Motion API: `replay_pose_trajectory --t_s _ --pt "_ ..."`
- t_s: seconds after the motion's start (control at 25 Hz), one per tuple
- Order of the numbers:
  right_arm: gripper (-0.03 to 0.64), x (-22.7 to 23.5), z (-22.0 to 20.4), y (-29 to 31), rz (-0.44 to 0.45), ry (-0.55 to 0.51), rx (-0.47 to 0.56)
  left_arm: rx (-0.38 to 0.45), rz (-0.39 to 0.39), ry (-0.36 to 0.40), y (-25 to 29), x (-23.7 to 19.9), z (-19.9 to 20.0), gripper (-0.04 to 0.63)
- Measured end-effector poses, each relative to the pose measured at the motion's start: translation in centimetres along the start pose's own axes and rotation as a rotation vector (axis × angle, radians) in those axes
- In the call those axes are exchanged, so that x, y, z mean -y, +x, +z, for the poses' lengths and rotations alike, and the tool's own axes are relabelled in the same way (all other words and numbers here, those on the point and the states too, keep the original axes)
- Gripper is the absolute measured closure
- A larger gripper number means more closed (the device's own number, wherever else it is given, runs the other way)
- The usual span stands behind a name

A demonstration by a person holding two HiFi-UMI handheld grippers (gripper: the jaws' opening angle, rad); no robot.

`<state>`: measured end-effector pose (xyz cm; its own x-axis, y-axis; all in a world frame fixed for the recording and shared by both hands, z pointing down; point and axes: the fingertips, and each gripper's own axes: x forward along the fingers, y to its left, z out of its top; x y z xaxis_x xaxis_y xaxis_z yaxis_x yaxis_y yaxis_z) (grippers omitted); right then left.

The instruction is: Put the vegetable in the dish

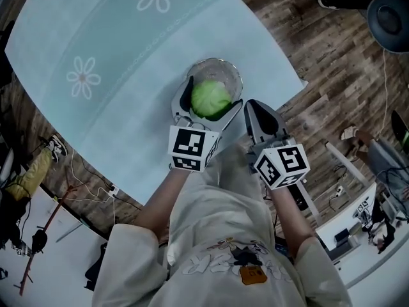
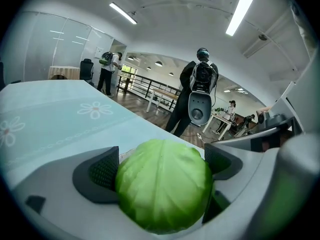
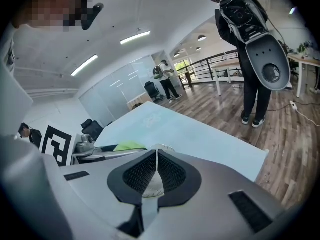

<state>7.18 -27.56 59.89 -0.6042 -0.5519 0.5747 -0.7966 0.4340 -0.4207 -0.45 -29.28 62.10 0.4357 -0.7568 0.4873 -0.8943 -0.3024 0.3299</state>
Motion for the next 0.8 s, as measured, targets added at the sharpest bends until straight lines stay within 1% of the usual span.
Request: replay_pose_trajectory --t_s 0.24,0.44,0.72,0.76,0.8 --pt "0.588 0.8 -0.7 0.7 -0.009 0.017 -0.012 -0.027 0.021 0.040 1.5 -0.3 -0.8 0.051" --pt "0.588 1.5 -1.2 0.6 -0.019 0.032 -0.015 -0.051 0.039 0.028 2.4 -0.5 -1.8 0.052" --pt "0.588 2.6 -1.6 1.1 -0.034 0.049 -0.020 -0.066 0.077 0.035 3.9 -1.4 -2.3 0.058" --pt "0.588 2.9 -1.6 1.0 -0.036 0.050 -0.021 -0.055 0.086 0.037 3.9 -1.5 -2.0 0.068" --pt "0.588 3.1 -1.6 1.0 -0.039 0.050 -0.022 -0.036 0.096 0.041 3.8 -1.7 -1.6 0.098"
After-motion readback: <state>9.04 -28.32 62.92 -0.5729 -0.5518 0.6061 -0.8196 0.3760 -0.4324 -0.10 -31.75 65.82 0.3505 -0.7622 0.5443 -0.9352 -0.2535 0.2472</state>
